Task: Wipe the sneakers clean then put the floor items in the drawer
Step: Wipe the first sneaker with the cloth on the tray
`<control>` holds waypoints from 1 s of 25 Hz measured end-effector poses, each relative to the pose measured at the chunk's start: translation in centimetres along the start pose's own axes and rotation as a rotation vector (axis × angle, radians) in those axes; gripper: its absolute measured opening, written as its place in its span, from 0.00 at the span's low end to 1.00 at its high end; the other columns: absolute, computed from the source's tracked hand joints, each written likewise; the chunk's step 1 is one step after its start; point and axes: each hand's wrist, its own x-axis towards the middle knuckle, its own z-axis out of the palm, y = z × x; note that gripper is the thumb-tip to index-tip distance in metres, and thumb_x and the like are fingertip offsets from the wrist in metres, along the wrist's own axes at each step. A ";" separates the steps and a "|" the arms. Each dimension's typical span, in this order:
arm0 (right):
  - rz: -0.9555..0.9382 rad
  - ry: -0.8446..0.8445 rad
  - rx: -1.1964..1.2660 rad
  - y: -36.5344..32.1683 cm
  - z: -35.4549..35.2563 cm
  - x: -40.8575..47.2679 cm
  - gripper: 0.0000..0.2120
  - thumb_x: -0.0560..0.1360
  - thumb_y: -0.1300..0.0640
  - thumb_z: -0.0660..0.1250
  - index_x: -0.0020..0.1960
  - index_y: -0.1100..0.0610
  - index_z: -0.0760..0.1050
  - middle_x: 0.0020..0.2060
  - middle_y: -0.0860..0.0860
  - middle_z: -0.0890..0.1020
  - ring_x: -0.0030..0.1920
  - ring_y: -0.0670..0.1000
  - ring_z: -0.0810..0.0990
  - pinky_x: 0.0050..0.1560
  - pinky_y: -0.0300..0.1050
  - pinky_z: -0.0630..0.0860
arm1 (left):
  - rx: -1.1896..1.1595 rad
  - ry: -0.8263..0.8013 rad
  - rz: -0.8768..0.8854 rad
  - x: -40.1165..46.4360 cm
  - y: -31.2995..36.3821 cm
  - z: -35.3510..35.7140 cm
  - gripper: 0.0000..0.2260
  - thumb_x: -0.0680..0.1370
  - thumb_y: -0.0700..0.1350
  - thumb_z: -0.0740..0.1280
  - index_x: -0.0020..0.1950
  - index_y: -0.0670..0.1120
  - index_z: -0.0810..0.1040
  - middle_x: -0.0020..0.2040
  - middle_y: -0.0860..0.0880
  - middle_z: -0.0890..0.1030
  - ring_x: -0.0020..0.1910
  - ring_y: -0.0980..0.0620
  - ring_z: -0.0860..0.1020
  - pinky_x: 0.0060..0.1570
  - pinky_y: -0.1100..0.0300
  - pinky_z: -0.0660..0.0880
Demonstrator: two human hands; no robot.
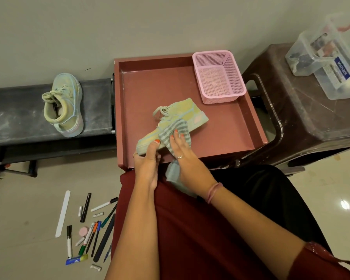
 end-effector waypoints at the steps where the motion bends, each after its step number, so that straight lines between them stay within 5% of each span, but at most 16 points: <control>1: -0.005 0.017 -0.102 1.7 -0.4 0.3 0.41 0.67 0.78 0.55 0.77 0.62 0.48 0.77 0.57 0.48 0.76 0.51 0.45 0.74 0.42 0.55 | -0.015 -0.007 -0.011 0.0 0.0 0.0 0.15 0.74 0.39 0.71 0.59 0.40 0.74 0.40 0.49 0.79 0.30 0.58 0.71 0.28 0.67 0.71; 6: 0.058 0.093 -0.401 7.5 -2.5 3.3 0.36 0.67 0.78 0.57 0.74 0.66 0.58 0.73 0.61 0.61 0.73 0.60 0.63 0.68 0.50 0.67 | -0.043 -0.028 -0.067 -0.2 0.1 0.6 0.11 0.75 0.39 0.70 0.56 0.43 0.74 0.38 0.52 0.78 0.27 0.60 0.69 0.28 0.69 0.69; 11: 0.232 0.102 -0.306 7.8 -3.3 5.9 0.29 0.77 0.69 0.51 0.77 0.59 0.51 0.76 0.55 0.55 0.76 0.54 0.55 0.72 0.47 0.58 | -0.007 -0.040 -0.047 -0.2 0.2 0.7 0.08 0.75 0.37 0.69 0.52 0.45 0.76 0.41 0.52 0.81 0.29 0.60 0.71 0.28 0.68 0.68; 16: 0.347 -0.008 -0.118 8.2 -5.9 8.3 0.35 0.73 0.72 0.54 0.77 0.53 0.53 0.76 0.50 0.56 0.75 0.51 0.57 0.73 0.42 0.54 | 0.087 -0.036 -0.005 0.1 0.2 0.1 0.10 0.74 0.36 0.70 0.53 0.44 0.77 0.43 0.51 0.81 0.31 0.61 0.73 0.31 0.68 0.71; 19: 0.150 -0.032 -0.086 3.0 -3.5 5.0 0.41 0.70 0.78 0.54 0.78 0.57 0.46 0.77 0.51 0.46 0.77 0.51 0.44 0.70 0.37 0.50 | 0.097 -0.025 0.011 0.6 -0.2 -0.3 0.21 0.71 0.38 0.74 0.62 0.41 0.73 0.46 0.49 0.80 0.33 0.61 0.75 0.32 0.67 0.73; 22: -0.015 0.025 -0.204 3.6 -3.2 4.3 0.37 0.73 0.72 0.59 0.77 0.58 0.48 0.77 0.53 0.50 0.77 0.53 0.48 0.73 0.42 0.53 | 0.121 -0.041 0.038 0.7 -0.4 -0.3 0.23 0.70 0.39 0.75 0.62 0.42 0.73 0.47 0.48 0.80 0.37 0.59 0.76 0.34 0.67 0.73; 25: 0.233 0.035 -0.280 6.8 -4.8 8.0 0.32 0.77 0.71 0.52 0.77 0.58 0.46 0.77 0.55 0.52 0.76 0.55 0.52 0.74 0.47 0.52 | 0.124 -0.057 0.052 0.4 -0.4 -0.2 0.22 0.67 0.39 0.76 0.58 0.45 0.73 0.47 0.50 0.80 0.40 0.58 0.77 0.37 0.65 0.74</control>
